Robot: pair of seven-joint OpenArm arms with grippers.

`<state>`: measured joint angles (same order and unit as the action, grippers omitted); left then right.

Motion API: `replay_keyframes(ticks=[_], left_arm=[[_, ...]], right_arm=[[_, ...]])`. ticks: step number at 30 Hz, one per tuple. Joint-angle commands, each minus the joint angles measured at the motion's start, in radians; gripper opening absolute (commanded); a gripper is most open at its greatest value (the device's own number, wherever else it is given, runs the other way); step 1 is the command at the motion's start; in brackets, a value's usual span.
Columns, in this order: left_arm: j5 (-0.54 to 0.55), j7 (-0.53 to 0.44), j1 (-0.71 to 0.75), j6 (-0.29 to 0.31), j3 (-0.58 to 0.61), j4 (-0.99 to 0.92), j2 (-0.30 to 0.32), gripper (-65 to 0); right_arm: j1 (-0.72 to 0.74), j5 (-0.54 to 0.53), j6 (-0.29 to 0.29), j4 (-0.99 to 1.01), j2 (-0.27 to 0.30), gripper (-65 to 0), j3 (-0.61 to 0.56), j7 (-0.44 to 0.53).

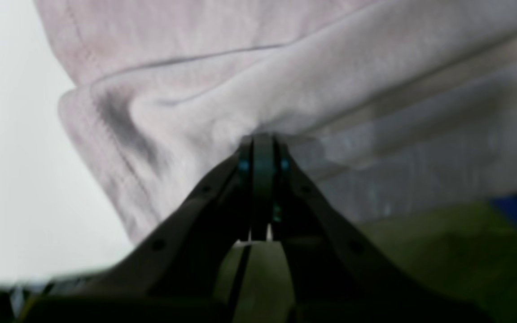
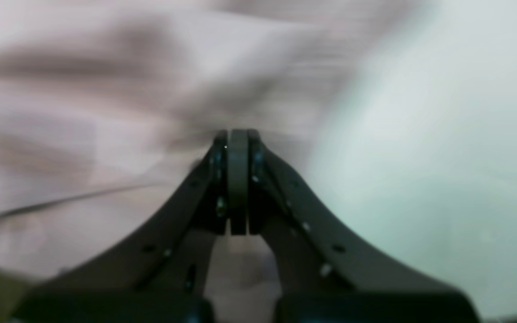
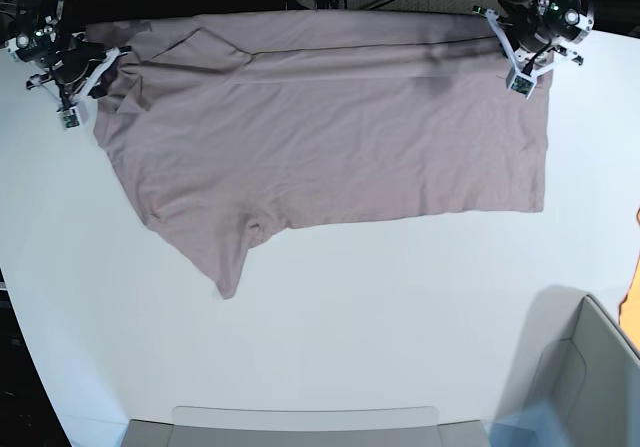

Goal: Fold the T-shirt properly
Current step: 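Drag the held shoulder edge back toward the arms' base, then release the shoulder edge and move both grippers toward the hem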

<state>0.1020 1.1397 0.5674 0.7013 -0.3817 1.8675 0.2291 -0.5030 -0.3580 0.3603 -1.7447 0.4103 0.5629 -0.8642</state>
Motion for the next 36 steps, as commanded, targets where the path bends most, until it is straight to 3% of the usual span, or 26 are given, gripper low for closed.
replay_keyframes(ticks=[1,5,8,16,23,26,31,36], left_arm=[[-0.005,0.013,0.012,-0.003,-0.007,0.031,0.008,-65.0],[-0.005,0.021,0.012,-0.003,-0.007,0.060,0.008,-65.0],[-0.005,0.021,0.010,-0.003,0.002,0.073,0.010,-65.0],[-0.005,0.021,-0.004,-0.003,-0.007,0.073,0.014,-65.0],[-0.003,0.023,-0.063,-0.003,-0.050,0.128,0.006,-65.0],[-0.005,0.024,-0.113,-0.003,-0.056,0.128,0.006,-65.0],[-0.005,0.090,-0.209,-0.003,-0.056,0.126,0.006,-65.0],[-0.006,0.150,-0.317,-0.003,-0.055,0.125,-0.004,-65.0]], right_arm=[[0.011,-0.002,-0.005,-0.039,0.002,-65.0,0.041,0.020],[0.037,0.006,-0.004,-0.133,-0.046,-65.0,0.139,0.013],[0.062,0.006,-0.002,-0.160,-0.049,-65.0,0.177,-0.045],[0.100,-0.002,0.000,-0.160,-0.057,-65.0,0.171,-0.060],[0.297,0.007,0.001,-0.151,-0.046,-65.0,0.128,-0.062],[0.381,0.029,0.001,-0.082,-0.018,-65.0,0.026,-0.062],[0.567,0.073,0.001,0.156,-0.001,-65.0,-0.289,-0.051],[0.663,0.076,-0.004,0.409,-0.020,-65.0,-0.501,0.078]])
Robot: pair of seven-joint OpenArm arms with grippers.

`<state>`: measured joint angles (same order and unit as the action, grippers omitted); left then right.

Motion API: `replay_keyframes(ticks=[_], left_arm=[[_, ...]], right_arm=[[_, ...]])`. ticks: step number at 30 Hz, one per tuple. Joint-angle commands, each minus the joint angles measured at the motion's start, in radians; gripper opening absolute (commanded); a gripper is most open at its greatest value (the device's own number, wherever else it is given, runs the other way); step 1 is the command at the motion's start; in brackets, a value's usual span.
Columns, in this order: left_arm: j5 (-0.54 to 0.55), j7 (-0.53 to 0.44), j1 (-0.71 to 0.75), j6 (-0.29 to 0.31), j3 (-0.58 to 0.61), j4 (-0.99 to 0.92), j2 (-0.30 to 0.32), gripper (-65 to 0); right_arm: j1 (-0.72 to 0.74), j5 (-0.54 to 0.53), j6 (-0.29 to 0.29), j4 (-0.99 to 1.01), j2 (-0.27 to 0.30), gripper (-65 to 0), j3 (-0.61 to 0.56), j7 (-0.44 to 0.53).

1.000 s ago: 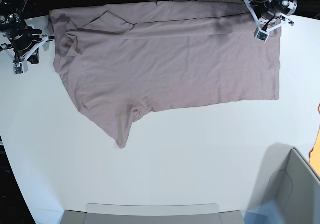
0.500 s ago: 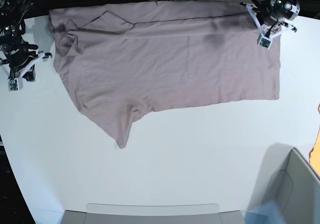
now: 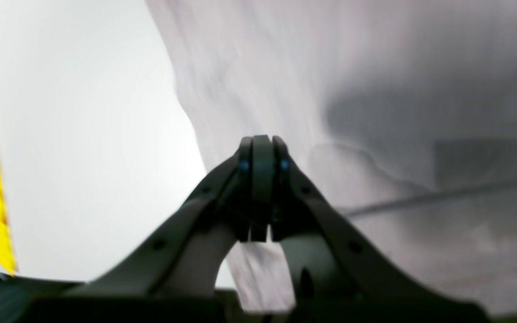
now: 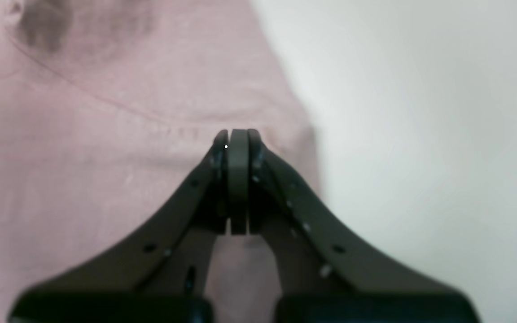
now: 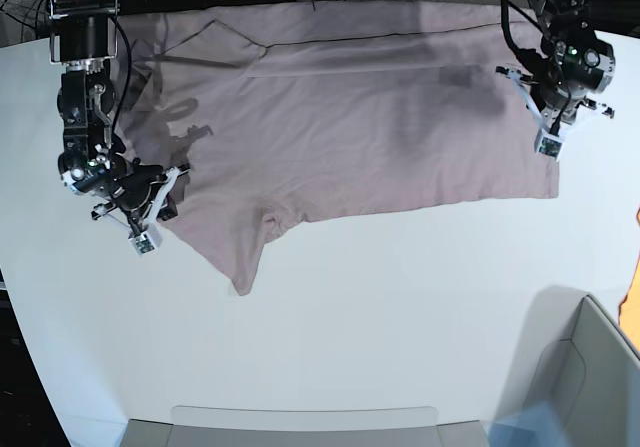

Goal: Fold the T-shirt properly
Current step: 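Release the shoulder edge and move both grippers toward the hem, then lower both grippers to the hem corners of the shirt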

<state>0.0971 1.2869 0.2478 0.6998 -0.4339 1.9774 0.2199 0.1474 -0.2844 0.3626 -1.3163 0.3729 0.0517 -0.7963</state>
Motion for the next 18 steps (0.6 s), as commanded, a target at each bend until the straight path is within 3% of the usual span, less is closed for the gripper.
replay_keyframes(ticks=[1,6,11,15,18], left_arm=[[-0.001,0.006,-0.011,-0.002,-0.004,0.015,-0.006,-65.0],[-0.001,0.009,-0.040,-0.002,-0.004,0.015,-0.020,-65.0],[-0.001,0.009,-0.041,-0.002,-0.001,0.013,-0.046,-65.0],[-0.001,0.007,-0.044,-0.002,0.005,-0.002,-0.046,-65.0],[-0.001,0.012,-0.074,-0.002,0.007,-0.002,-0.046,-65.0]], right_arm=[[0.022,0.003,-0.007,0.028,0.019,-65.0,-0.011,0.012],[-0.012,0.003,-0.007,0.097,0.047,-65.0,0.020,0.012],[-0.107,0.003,-0.007,0.044,0.099,-65.0,0.141,0.015],[-0.108,0.003,-0.006,-0.022,0.097,-64.3,0.172,0.016],[-0.067,0.000,-0.007,-0.047,0.094,-51.9,0.164,0.016]])
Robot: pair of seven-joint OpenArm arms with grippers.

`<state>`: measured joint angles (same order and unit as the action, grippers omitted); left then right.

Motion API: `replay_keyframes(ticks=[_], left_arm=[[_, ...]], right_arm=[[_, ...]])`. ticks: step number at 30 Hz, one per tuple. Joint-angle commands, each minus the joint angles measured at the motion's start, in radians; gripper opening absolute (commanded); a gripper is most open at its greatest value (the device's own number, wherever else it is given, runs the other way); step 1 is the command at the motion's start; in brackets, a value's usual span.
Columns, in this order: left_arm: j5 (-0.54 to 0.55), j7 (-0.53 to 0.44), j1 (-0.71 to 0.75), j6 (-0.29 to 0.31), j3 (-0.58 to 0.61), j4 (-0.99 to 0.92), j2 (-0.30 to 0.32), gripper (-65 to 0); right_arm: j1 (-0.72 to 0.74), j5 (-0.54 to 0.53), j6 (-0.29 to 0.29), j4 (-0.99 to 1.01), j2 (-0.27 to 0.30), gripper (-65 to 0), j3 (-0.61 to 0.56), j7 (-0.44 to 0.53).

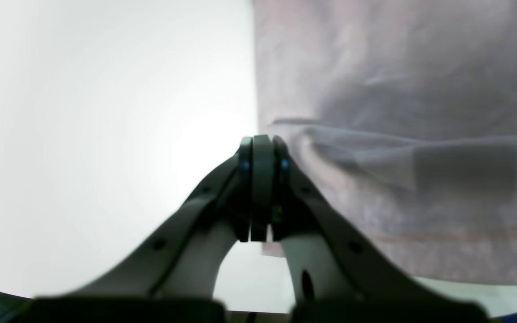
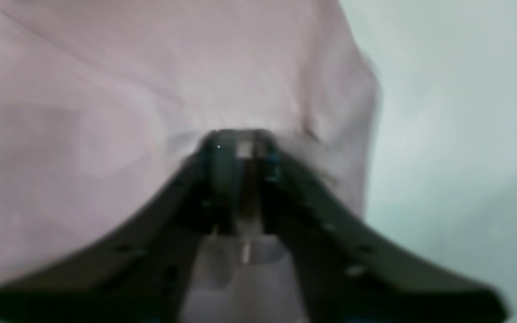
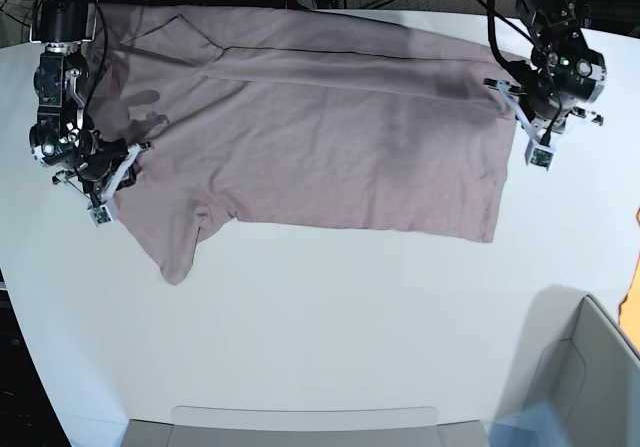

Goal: Fold the T-shirt properly
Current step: 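Lower both grippers to the hem corners of the shirt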

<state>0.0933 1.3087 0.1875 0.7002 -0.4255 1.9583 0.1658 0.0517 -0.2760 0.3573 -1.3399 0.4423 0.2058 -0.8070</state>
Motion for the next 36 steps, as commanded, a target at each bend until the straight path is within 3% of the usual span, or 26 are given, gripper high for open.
replay_keyframes(ticks=[1,4,6,10,16,23,29,36], left_arm=[[0.003,-0.008,-0.016,-0.002,-0.002,0.017,0.008,-65.0],[0.003,-0.008,-0.018,-0.002,-0.002,0.017,0.010,-65.0],[0.003,-0.008,-0.018,-0.002,-0.002,0.017,0.011,-65.0],[0.009,-0.008,-0.019,-0.002,-0.002,0.017,0.008,-65.0],[0.010,-0.008,-0.023,-0.002,-0.002,0.017,0.007,-65.0],[0.010,-0.008,-0.023,-0.002,-0.002,0.017,0.007,-65.0],[0.010,-0.008,-0.024,-0.002,-0.002,0.017,0.007,-65.0],[0.010,-0.008,-0.053,-0.002,-0.002,0.017,0.008,-65.0]], right_arm=[[0.043,-0.009,-0.001,-0.023,0.025,-47.9,0.008,0.027],[0.124,-0.009,0.001,0.000,0.025,-37.2,0.008,0.027],[0.187,-0.009,0.001,0.044,0.025,-34.3,0.007,0.028],[0.351,-0.009,0.004,0.230,0.022,-34.0,-0.045,0.054],[0.495,-0.009,0.001,0.477,0.022,-34.0,-0.248,0.166],[0.512,-0.007,-0.004,0.609,-0.003,-34.0,-0.299,0.263],[0.498,-0.006,-0.042,0.612,-0.001,-34.0,-0.305,0.271],[0.477,-0.006,-0.027,0.666,-0.029,-34.0,-0.309,0.262]])
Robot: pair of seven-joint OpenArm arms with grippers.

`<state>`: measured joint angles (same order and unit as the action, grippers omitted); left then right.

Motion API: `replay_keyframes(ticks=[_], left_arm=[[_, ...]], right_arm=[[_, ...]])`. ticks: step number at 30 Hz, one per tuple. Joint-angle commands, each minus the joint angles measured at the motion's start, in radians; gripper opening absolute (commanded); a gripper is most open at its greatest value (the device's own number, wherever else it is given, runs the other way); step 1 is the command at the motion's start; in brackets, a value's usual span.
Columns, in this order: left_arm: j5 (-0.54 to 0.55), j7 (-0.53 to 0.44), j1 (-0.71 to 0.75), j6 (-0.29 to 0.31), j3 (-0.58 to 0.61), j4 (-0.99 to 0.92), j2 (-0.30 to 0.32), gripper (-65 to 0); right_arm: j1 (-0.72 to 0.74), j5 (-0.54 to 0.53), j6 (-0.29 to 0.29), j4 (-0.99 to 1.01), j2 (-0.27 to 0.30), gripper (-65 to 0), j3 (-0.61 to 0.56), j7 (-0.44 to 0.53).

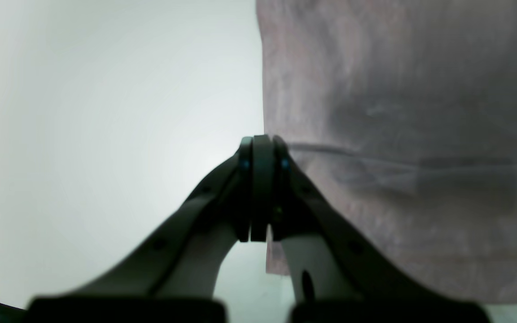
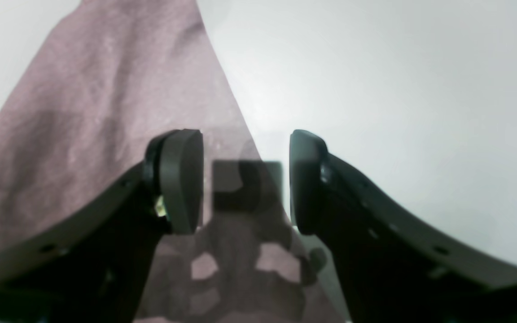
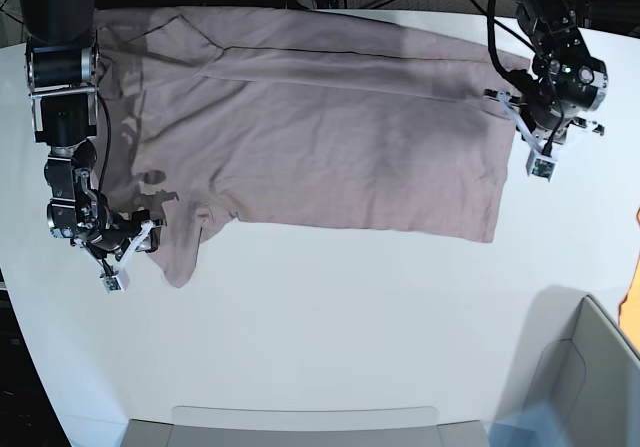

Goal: Fold the T-shirt properly
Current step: 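Lower both grippers to the hem corners of the shirt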

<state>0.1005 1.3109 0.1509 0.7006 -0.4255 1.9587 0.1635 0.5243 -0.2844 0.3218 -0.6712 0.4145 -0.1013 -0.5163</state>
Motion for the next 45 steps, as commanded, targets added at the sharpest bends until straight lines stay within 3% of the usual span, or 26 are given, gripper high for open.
replay_keyframes(ticks=[1,4,6,11,16,27,30,40,45], left_arm=[[0.003,-0.009,-0.026,-0.002,-0.002,0.015,0.011,-65.0],[0.005,-0.008,-0.072,-0.002,0.007,-0.005,0.014,-65.0],[0.005,-0.008,-0.127,-0.002,0.050,-0.074,0.021,-65.0],[0.008,-0.023,-0.282,-0.002,0.146,-0.328,0.060,-65.0],[0.002,-0.127,-0.451,-0.002,0.150,-0.563,0.063,-65.0],[-0.002,-0.321,-0.592,-0.002,0.161,-0.928,0.118,-65.0],[-0.003,-0.362,-0.594,-0.002,0.161,-0.959,0.130,-65.0],[0.000,-0.371,-0.600,-0.002,0.159,-0.921,0.164,-65.0],[0.003,-0.376,-0.638,-0.002,0.159,-1.008,0.166,-65.0]], right_arm=[[-0.013,0.003,0.033,-0.009,-0.004,-34.0,-0.002,-0.031],[-0.033,0.003,0.119,-0.069,-0.009,-34.0,-0.002,-0.101],[-0.053,0.003,0.145,-0.104,-0.010,-34.0,0.001,-0.138],[-0.056,0.003,0.145,-0.111,-0.001,-34.0,0.001,-0.138],[-0.054,0.003,0.145,-0.112,0.021,-34.0,0.002,-0.138],[-0.059,0.003,0.145,-0.111,0.025,-34.0,0.001,-0.138],[-0.060,0.003,0.145,-0.111,0.025,-34.0,0.001,-0.138],[-0.060,0.003,0.145,-0.109,0.022,-34.0,0.001,-0.138],[-0.060,0.003,0.145,-0.109,0.019,-34.0,0.001,-0.138]])
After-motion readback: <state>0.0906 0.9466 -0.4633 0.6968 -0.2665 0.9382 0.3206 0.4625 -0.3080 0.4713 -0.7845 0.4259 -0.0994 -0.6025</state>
